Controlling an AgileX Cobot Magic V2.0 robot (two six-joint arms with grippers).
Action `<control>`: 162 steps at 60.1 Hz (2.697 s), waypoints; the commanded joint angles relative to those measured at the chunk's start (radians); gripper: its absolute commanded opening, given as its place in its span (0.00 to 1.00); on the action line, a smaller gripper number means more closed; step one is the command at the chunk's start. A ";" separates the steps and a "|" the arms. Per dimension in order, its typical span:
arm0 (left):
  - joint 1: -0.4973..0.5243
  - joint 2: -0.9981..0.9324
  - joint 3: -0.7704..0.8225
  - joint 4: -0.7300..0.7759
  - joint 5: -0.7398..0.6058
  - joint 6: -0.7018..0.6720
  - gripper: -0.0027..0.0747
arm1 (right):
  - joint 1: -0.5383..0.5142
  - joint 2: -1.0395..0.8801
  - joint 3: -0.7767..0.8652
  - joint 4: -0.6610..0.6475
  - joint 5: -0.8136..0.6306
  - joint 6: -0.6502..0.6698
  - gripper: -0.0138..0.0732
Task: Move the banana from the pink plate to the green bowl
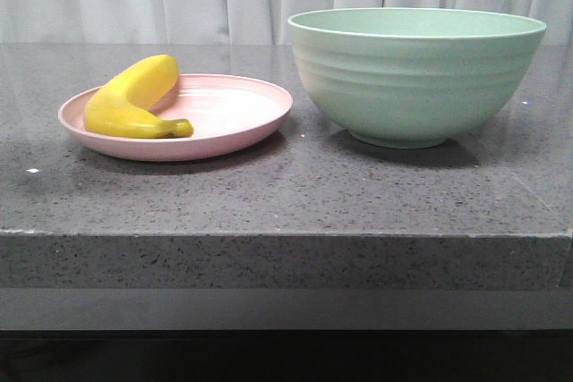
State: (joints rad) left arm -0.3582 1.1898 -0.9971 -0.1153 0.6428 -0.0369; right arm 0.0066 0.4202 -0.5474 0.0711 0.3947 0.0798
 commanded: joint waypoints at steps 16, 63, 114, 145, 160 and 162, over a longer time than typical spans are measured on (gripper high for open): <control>-0.060 0.256 -0.252 -0.014 0.047 -0.021 0.86 | -0.005 0.012 -0.037 -0.015 -0.087 -0.002 0.77; -0.060 0.428 -0.278 -0.018 0.007 -0.021 0.86 | -0.005 0.012 -0.037 -0.015 -0.087 -0.002 0.77; -0.058 0.443 -0.278 -0.015 -0.035 -0.021 0.37 | -0.005 0.012 -0.037 -0.015 -0.087 -0.002 0.77; -0.062 0.343 -0.280 -0.017 -0.214 -0.021 0.34 | -0.005 0.012 -0.037 -0.015 -0.087 -0.002 0.77; -0.132 0.175 -0.219 -0.017 -0.349 -0.014 0.34 | -0.005 0.013 -0.037 -0.015 -0.087 -0.002 0.77; -0.146 0.156 -0.209 -0.017 -0.364 -0.014 0.34 | -0.005 0.013 -0.037 -0.015 -0.087 -0.002 0.77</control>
State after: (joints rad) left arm -0.4646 1.4331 -1.2015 -0.1192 0.3948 -0.0478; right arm 0.0066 0.4202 -0.5474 0.0689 0.3947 0.0798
